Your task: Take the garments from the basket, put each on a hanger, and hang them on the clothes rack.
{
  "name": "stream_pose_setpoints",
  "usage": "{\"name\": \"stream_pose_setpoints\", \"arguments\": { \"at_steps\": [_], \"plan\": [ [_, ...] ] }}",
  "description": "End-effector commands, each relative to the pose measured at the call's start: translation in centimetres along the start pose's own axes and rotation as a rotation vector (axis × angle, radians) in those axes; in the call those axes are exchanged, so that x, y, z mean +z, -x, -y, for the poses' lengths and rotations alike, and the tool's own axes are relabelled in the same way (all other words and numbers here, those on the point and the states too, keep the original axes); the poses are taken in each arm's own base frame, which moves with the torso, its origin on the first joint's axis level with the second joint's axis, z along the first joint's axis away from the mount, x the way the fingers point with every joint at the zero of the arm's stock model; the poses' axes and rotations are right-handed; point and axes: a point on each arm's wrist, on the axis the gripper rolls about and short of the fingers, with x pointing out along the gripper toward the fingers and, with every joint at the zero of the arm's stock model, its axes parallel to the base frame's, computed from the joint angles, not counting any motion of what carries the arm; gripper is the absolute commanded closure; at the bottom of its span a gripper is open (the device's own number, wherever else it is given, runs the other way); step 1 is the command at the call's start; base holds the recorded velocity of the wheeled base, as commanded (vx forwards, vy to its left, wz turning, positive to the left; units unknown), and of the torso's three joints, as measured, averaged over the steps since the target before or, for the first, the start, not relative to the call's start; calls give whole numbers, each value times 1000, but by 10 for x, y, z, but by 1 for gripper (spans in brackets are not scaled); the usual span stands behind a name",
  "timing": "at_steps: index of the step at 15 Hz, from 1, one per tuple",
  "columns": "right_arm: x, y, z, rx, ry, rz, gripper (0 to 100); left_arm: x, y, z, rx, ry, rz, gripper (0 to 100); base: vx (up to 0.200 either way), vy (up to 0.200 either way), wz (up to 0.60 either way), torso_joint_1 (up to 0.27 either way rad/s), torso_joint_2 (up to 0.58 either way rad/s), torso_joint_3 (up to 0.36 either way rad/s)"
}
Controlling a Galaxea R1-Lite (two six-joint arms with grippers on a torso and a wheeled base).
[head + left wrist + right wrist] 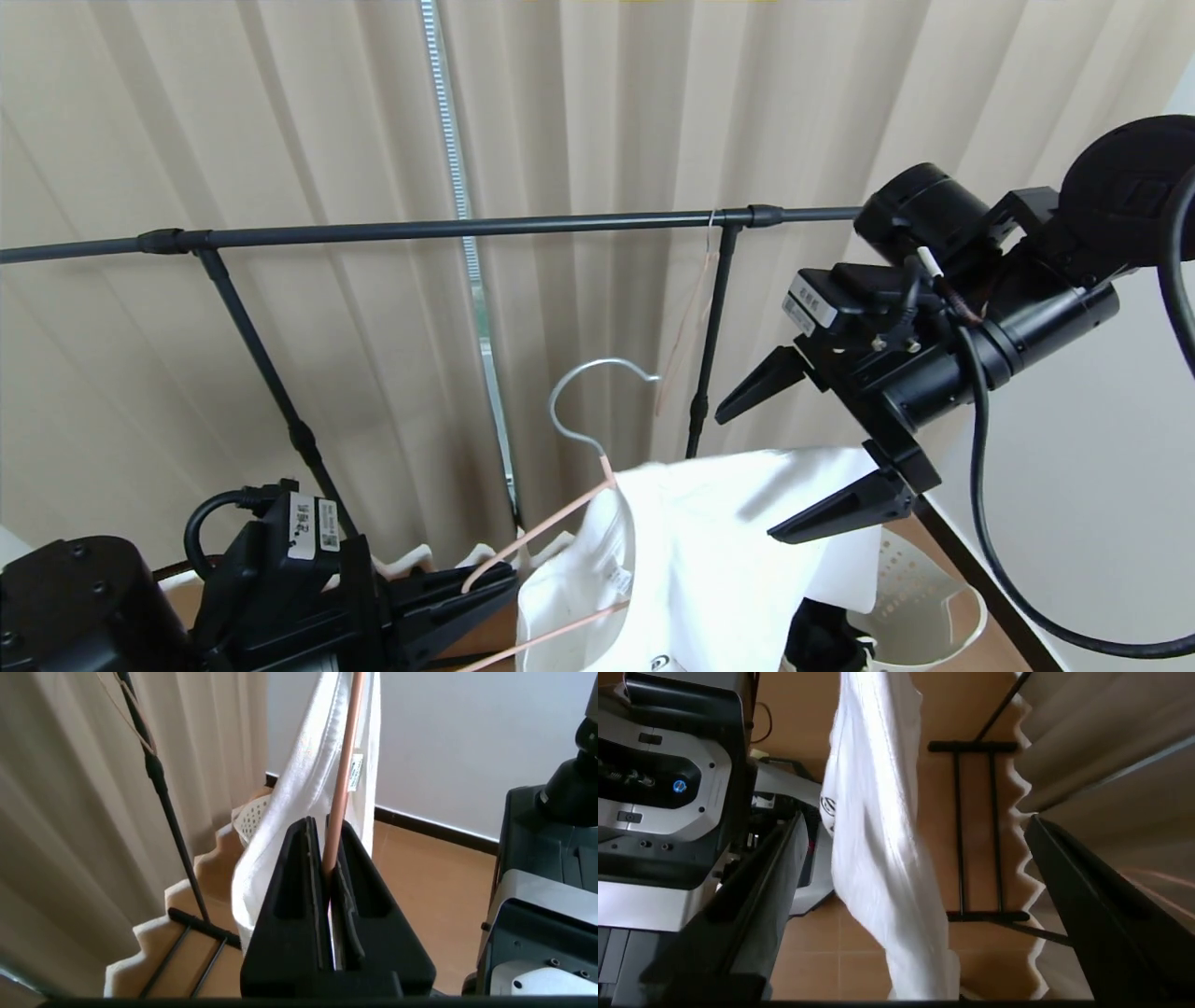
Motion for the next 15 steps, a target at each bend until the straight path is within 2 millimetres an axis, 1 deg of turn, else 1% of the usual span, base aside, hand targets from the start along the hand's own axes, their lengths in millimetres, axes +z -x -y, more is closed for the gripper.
{"name": "stream_pose_setpoints", "arguments": {
  "at_steps": [1,8,12,15],
  "plan": [
    [-3,-10,5,26,-15,-11,0,0,0,1,-3,-2,3,100,0,0,0,0,0,0],
    [3,-22,3,52,8,-17,0,1,0,1,-3,-2,5,100,0,0,0,0,0,0],
    [0,-29,8,65,-2,-26,0,2,1,1,-3,-2,8,100,0,0,0,0,0,0],
    [1,-29,9,57,2,-23,0,3,1,1,-3,-7,15,100,0,0,0,0,0,0]
  ]
}}
